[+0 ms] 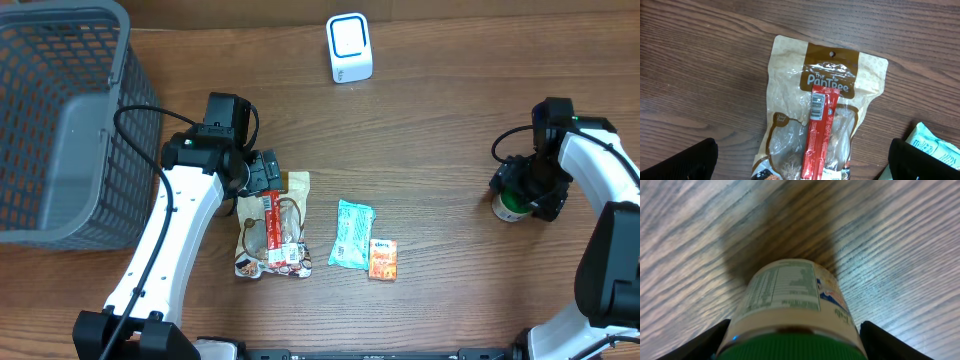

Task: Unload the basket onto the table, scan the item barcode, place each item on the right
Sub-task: 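Move the jar to the right side and set it down, release, then move the right gripper to the Kleenex pack and grasp it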

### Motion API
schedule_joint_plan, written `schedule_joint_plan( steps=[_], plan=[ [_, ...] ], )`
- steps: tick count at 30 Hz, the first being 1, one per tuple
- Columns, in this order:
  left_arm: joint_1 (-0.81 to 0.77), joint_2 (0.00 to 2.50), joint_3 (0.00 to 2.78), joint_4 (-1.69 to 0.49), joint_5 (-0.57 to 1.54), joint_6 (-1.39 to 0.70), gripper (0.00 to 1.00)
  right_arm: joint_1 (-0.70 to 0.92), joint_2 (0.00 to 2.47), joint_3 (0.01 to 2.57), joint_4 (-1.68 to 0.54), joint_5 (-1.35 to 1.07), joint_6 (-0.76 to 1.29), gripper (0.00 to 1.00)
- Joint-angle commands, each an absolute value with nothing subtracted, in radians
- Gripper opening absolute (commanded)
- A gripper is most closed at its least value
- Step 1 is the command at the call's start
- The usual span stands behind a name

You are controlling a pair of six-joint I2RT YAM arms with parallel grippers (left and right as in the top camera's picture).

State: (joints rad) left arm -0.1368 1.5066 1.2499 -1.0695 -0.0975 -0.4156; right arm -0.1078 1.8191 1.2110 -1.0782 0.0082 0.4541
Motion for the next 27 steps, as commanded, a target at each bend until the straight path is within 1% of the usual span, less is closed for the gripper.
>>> schedule_joint_plan(
  steps=[1,3,5,8,12,13,17,23,25,27],
  plan=[
    [-0.138,1.509,1.263,-1.069,-0.093,-0.426,1.00,-0.107,1.736,1.275,-1.095,0.022,0.437,0.83],
    [-0.138,1.509,1.263,-1.069,-0.093,-0.426,1.00,-0.107,1.701,1.300,-1.117,0.021,0.436,0.84],
    [-0.138,1.509,1.263,-1.069,-0.093,-0.426,1.00,-0.106,1.669,1.324,-1.137,-0.024,0.377,0.84],
    [-0.138,1.509,1.263,-1.069,-0.093,-0.426,1.00,-0.106,1.621,1.345,-1.163,-0.199,0.253,0.84],
    [-0.138,1.509,1.263,-1.069,-0.093,-0.426,1.00,-0.095,1.592,1.345,-1.211,-0.388,0.175,0.83],
    [-0.138,1.509,1.263,-1.069,-0.093,-0.426,1.00,-0.086,1.592,1.344,-1.223,-0.405,0.164,0.81],
    [-0.138,1.509,1.263,-1.069,-0.093,-0.426,1.00,-0.008,1.593,1.333,-1.247,-0.414,0.155,0.66],
    [-0.138,1.509,1.263,-1.069,-0.093,-0.426,1.00,0.187,1.594,1.328,-1.257,-0.413,0.157,0.50],
    [-0.138,1.509,1.263,-1.069,-0.093,-0.426,1.00,0.255,1.595,1.327,-1.259,-0.405,0.181,0.47],
    [-0.138,1.509,1.263,-1.069,-0.093,-0.426,1.00,0.324,1.596,1.323,-1.255,-0.372,0.242,0.47]
  ],
)
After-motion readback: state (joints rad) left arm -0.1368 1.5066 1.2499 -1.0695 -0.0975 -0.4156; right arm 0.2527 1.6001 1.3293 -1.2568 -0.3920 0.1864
